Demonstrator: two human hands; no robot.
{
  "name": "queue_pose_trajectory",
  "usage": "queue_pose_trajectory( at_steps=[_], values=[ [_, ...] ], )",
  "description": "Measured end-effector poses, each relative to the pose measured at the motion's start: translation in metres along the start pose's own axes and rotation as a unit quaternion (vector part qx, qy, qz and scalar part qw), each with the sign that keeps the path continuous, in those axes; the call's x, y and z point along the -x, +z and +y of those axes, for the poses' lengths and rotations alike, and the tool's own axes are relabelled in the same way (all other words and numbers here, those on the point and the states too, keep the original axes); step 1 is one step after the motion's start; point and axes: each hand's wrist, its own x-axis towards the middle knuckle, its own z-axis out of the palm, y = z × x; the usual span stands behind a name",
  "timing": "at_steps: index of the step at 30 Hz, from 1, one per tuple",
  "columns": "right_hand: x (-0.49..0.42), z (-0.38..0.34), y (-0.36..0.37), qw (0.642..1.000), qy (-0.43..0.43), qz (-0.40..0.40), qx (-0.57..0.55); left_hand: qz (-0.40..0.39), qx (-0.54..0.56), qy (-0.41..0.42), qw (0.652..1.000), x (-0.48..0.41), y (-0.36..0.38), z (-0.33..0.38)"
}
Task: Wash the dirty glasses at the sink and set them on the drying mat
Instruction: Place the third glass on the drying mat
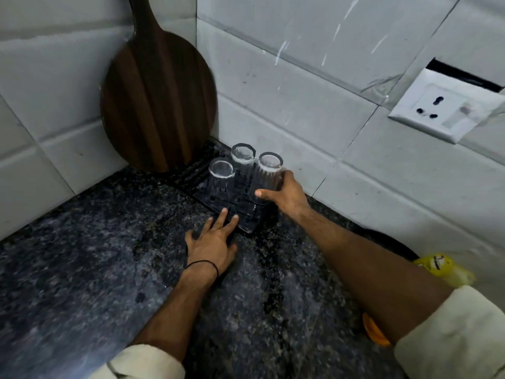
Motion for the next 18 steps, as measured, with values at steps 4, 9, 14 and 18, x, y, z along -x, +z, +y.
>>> queue_pose_trajectory(
  at_steps=[4,9,14,18],
  values=[
    [0.035,0.002,-0.031,0.976,-0.057,-0.061,0.201,-0.004,0.044,-0.005,0.999,0.001,-0.003,-0.004],
    [0.11,0.028,-0.087,0.944,-0.158,-0.053,0.285,0.09,0.131,-0.018,0.987,0.013,0.003,0.001],
    [0.188,0.081,-0.131,0.942,-0.175,0.105,0.267,0.182,0.223,0.022,0.957,0.049,0.026,0.046],
    [0.243,0.124,-0.144,0.929,-0.098,0.176,0.31,0.136,0.247,0.099,0.954,0.08,0.056,0.09]
  ],
)
